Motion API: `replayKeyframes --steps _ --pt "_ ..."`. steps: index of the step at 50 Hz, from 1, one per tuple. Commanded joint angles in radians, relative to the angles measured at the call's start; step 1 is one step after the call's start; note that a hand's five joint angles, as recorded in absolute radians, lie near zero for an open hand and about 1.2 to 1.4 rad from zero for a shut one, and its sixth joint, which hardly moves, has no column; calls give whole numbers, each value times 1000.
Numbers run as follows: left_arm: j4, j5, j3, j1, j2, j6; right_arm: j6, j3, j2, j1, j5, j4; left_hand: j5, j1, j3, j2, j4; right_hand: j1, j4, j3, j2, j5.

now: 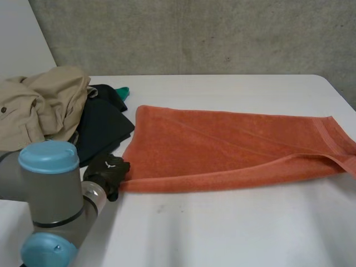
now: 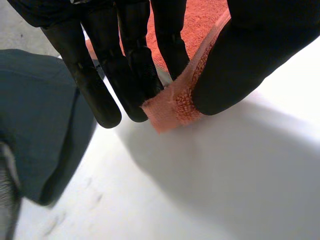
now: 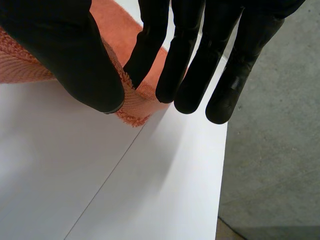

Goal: Fold the laundry.

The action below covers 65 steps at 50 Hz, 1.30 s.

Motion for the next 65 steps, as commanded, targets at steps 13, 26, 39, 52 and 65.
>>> replayKeyframes --steps 13,26,39,52,65 --pt "-424 -25 -95 -122 318 98 -525 -22 -23 -198 46 548 233 246 206 201 199 420 207 212 215 243" --pt "-24 -31 248 -110 -27 109 -183 -85 31 -103 20 200 233 246 206 201 199 420 207 212 215 243" --pt "210 -31 610 -67 -384 443 27 -214 195 -40 60 58 233 246 206 201 199 420 207 212 215 243" --pt "219 -31 520 -59 -339 437 56 -242 155 15 70 145 233 246 206 201 199 -342 -555 -550 -548 -519" --pt "216 -31 439 -85 -256 332 50 -327 212 64 6 325 233 246 206 201 199 -431 -643 -638 -636 -607"
